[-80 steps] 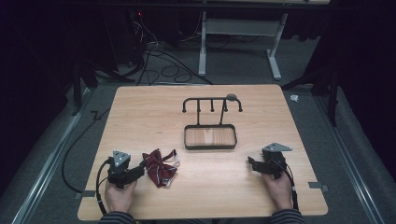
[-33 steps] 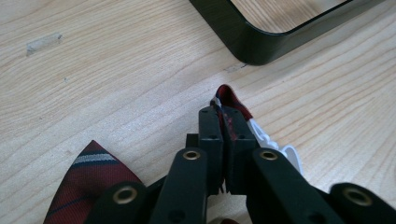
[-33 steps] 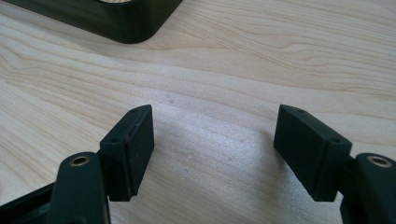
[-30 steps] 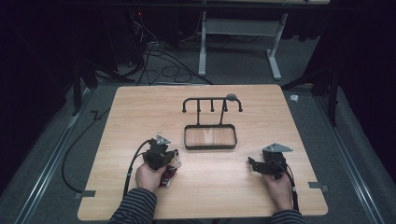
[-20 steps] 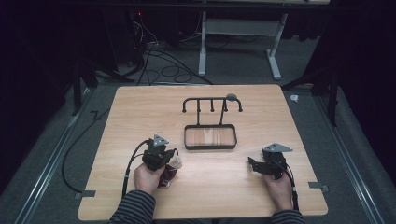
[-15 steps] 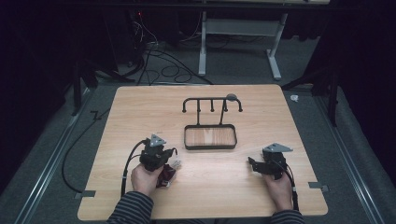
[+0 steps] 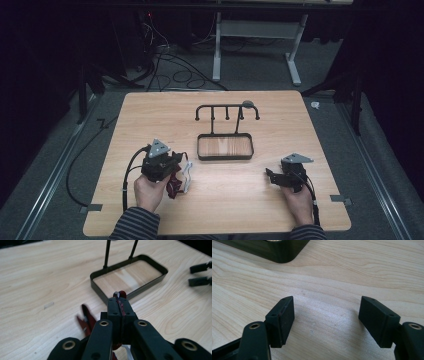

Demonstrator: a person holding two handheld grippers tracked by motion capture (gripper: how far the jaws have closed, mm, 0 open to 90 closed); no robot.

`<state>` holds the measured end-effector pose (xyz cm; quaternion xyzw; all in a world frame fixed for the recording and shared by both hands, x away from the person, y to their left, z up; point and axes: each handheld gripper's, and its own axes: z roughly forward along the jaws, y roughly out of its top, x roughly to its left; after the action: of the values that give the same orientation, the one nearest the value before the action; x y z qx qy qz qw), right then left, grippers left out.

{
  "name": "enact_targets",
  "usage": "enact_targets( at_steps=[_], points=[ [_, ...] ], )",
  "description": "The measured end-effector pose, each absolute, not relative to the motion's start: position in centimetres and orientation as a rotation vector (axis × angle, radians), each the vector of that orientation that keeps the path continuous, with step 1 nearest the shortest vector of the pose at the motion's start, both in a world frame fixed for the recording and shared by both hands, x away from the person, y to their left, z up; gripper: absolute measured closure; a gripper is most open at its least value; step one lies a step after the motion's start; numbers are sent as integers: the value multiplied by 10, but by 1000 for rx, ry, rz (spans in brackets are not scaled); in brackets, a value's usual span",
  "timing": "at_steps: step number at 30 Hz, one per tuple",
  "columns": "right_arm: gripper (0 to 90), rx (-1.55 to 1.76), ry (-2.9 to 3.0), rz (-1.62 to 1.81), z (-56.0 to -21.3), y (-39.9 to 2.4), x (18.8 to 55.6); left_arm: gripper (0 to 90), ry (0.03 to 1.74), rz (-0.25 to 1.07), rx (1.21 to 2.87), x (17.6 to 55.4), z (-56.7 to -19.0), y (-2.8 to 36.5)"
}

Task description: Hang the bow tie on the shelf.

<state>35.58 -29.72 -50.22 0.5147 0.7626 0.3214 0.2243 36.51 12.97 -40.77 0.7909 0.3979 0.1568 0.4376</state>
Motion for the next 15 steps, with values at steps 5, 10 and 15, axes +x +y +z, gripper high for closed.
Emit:
enact_targets(
  at_steps=[5, 10, 15],
  points=[
    [300, 1417, 2105, 885, -502, -297, 356, 892, 953, 391, 1966, 361, -398, 126],
    [300, 1418, 2106, 885, -502, -297, 356, 892, 919, 391, 1947, 361, -387, 121],
    [300, 1417, 2108, 884, -502, -298, 356, 892, 895, 371, 1950, 362, -383, 113]
  ],
)
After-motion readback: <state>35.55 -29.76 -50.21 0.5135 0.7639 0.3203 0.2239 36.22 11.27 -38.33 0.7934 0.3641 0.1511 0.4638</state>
